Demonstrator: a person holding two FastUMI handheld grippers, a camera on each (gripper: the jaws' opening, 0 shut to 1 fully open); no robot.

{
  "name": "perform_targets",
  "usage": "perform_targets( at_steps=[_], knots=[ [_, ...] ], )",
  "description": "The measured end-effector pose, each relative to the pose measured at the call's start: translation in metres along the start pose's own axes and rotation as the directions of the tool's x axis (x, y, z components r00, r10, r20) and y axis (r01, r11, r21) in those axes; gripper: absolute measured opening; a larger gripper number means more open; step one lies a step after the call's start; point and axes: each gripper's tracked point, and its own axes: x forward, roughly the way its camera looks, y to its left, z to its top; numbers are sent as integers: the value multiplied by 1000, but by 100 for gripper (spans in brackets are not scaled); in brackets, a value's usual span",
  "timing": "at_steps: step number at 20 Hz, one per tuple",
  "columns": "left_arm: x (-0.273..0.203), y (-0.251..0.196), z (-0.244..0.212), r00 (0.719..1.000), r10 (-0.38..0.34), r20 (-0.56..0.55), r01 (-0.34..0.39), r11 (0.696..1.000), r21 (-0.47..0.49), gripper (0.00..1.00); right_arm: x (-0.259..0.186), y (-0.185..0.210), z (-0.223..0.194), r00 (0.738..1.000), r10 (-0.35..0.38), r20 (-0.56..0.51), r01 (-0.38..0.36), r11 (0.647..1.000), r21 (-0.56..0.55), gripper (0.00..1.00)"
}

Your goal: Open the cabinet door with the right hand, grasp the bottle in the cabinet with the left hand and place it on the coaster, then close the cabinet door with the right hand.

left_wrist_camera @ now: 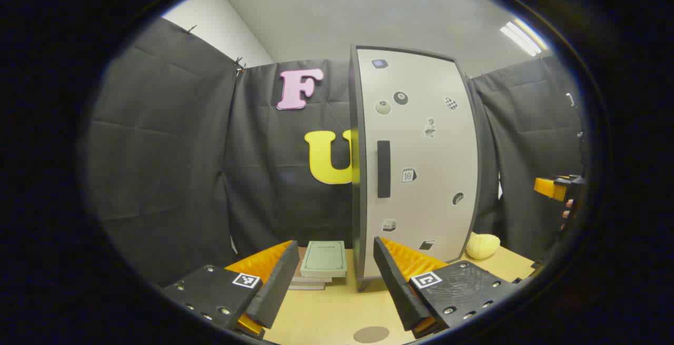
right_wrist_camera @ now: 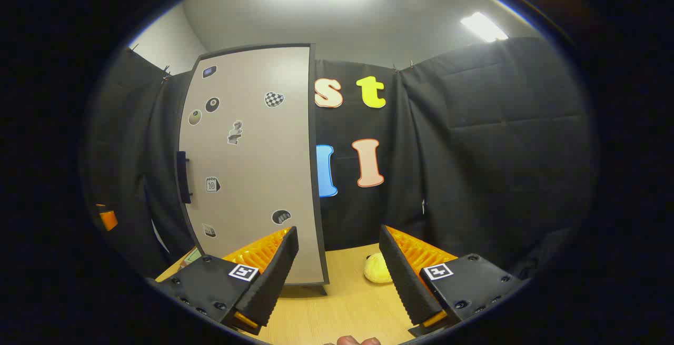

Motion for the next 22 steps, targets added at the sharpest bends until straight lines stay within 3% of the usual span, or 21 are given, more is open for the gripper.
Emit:
perform_targets(
  at_steps=[14,22],
  knots=[
    [-5,-14,-16,1000,-18,-8,19,1000,25,86,-7,3,5,1000,10,5,-10,1000,4,98],
    [-5,-14,-31,1000,-12,-27,12,1000,8,86,3,31,23,997,80,16,-80,997,-16,98]
  ],
)
